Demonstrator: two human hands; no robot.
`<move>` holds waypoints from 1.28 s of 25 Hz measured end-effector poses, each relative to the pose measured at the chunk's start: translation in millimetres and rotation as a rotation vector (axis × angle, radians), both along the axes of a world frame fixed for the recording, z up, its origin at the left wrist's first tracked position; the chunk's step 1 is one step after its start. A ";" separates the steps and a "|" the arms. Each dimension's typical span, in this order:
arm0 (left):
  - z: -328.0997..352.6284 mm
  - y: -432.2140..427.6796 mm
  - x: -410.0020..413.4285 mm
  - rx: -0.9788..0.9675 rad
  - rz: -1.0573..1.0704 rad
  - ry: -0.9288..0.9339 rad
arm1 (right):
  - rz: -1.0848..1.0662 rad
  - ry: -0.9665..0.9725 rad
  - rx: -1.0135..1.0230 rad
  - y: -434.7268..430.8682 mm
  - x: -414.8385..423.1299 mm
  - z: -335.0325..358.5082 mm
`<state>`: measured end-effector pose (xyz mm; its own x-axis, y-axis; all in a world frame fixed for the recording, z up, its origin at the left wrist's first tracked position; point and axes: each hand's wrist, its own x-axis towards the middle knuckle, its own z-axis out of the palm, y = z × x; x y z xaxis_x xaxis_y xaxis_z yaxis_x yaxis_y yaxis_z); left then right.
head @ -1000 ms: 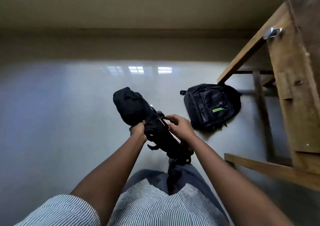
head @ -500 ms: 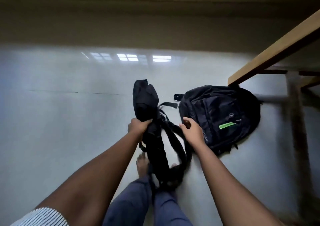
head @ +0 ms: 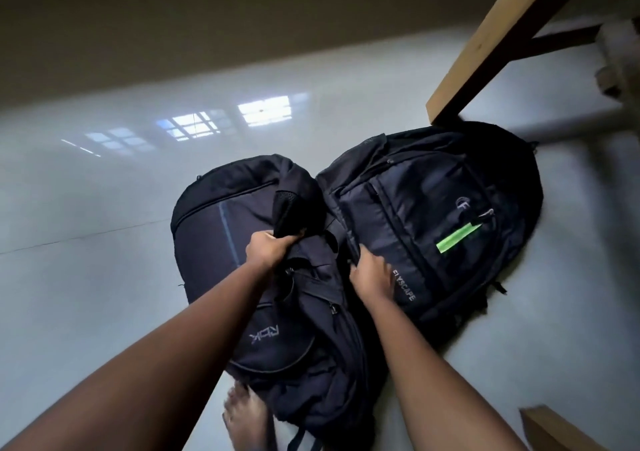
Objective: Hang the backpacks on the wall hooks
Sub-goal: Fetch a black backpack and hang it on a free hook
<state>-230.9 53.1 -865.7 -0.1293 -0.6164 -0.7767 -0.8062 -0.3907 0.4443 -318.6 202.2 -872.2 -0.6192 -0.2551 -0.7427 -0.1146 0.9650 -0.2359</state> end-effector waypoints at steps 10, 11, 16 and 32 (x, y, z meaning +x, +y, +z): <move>194.7 -18.5 99.4 0.114 0.409 0.079 | 0.374 -0.100 -0.138 -41.5 35.3 232.6; 230.0 -24.9 117.8 0.122 0.479 0.099 | 0.429 -0.107 -0.142 -52.2 47.4 267.8; 424.9 -42.6 201.5 0.086 0.798 0.217 | 0.711 -0.120 -0.176 -105.9 99.7 433.5; 639.3 -174.5 466.8 -0.150 1.681 0.632 | 1.708 0.084 -0.404 -401.7 367.2 674.7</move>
